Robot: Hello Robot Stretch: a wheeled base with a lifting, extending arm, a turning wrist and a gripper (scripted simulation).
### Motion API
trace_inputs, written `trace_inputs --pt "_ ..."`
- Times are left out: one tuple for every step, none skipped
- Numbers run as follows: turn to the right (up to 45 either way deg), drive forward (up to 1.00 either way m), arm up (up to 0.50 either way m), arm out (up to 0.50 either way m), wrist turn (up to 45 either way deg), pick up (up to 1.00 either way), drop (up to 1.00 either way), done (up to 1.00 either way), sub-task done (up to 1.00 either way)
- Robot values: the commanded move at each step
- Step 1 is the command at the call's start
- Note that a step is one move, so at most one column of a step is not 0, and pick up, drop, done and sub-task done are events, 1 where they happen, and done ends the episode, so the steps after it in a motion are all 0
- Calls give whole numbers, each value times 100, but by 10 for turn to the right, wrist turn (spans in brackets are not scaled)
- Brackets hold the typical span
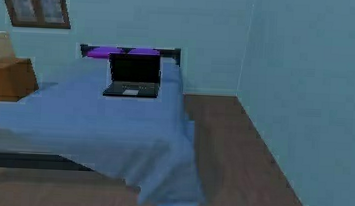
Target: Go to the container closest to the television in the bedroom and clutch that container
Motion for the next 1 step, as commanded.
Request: trace_inputs --pt "-450 0 0 0 0 0 0 0 0"
